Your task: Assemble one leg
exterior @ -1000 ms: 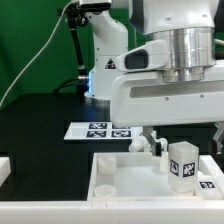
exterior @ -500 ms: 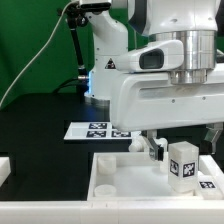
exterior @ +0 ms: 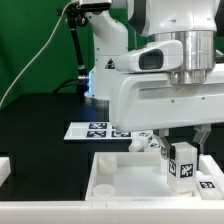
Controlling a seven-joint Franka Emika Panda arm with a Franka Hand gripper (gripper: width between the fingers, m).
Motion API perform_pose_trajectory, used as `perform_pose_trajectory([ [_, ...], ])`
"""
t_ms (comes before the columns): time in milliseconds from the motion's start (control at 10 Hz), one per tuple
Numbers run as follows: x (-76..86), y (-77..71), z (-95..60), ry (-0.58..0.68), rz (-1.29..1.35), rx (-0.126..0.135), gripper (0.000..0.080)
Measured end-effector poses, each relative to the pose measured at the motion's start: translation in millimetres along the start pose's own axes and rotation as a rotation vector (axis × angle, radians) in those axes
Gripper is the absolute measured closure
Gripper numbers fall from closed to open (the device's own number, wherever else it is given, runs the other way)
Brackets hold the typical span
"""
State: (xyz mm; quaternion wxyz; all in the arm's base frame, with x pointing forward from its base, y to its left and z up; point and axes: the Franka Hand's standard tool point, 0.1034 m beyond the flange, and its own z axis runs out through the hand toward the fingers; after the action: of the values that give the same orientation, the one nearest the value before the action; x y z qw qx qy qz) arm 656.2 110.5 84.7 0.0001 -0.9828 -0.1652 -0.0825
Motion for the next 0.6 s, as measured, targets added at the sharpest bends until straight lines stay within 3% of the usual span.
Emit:
perform_pose_trajectory([
  [300, 0.0, 0.0, 0.2, 0.017, 0.165, 0.013, 0.0515],
  [600, 0.0, 4.3, 0.5, 0.044, 0.507, 0.054, 0.0515],
])
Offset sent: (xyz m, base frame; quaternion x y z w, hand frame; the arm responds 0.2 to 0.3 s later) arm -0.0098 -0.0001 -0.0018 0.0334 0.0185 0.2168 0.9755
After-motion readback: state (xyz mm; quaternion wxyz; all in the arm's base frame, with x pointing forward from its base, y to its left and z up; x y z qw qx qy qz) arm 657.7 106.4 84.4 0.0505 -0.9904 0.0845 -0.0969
